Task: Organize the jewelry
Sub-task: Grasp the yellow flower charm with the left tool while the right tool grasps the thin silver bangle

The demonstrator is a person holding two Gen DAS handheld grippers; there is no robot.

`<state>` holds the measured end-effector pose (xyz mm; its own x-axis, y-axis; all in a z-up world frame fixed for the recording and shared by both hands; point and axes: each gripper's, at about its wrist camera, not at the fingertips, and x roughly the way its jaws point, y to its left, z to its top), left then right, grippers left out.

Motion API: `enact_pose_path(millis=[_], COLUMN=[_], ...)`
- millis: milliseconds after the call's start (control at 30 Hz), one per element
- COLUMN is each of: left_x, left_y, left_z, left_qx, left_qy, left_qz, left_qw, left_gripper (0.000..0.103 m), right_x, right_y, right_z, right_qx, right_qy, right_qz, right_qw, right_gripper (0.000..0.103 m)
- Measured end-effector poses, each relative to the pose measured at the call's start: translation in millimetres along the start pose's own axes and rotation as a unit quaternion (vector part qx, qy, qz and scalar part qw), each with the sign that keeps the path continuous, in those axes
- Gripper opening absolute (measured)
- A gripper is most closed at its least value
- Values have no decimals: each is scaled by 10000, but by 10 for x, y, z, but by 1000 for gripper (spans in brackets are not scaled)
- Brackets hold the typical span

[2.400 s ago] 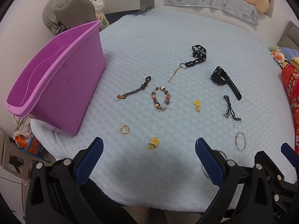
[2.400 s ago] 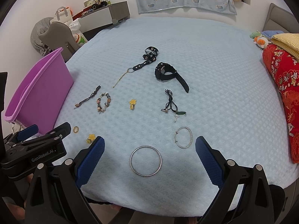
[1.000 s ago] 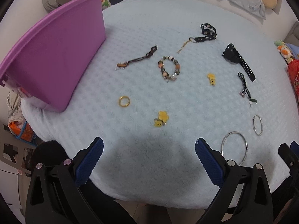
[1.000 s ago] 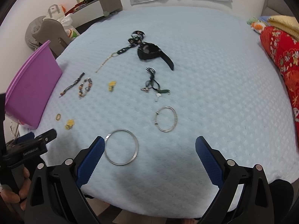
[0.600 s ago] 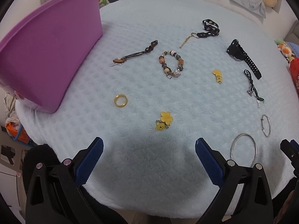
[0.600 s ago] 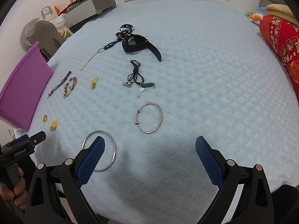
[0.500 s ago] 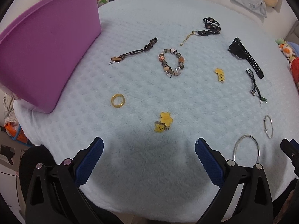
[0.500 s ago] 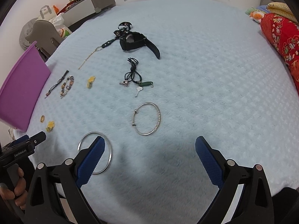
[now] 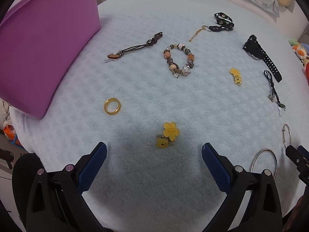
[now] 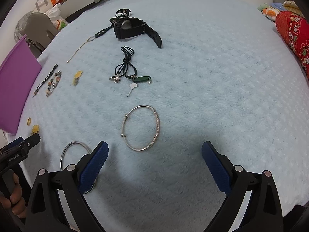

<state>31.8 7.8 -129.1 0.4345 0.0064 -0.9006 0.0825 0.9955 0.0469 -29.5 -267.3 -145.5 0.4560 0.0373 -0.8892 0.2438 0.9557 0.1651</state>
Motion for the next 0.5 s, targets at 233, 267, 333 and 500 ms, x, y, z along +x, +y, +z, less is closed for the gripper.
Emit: enact_pose_path(millis=[233,267,333,500], left_x=[44,52,57,100], left_y=[-6,-6,1,-10], left_z=[-13,-14,-16,-30], left_qx=[28,22,17,35], left_qy=[-8,-3,-11,0], left_qz=[12,14,3,4], left_qw=[10000,10000,10000,10000], left_gripper=[97,97,97,97], right_x=[76,85,100,163], right_y=[-1,2,14,60], right_z=[27,33,41,54], right_qx=[-67,-86,-118,-259], right_qy=[22,22,27,41], right_qz=[-108,-130,-178,-363], right_qw=[9999,9999,9998,9990], right_gripper=[93,93,93,93])
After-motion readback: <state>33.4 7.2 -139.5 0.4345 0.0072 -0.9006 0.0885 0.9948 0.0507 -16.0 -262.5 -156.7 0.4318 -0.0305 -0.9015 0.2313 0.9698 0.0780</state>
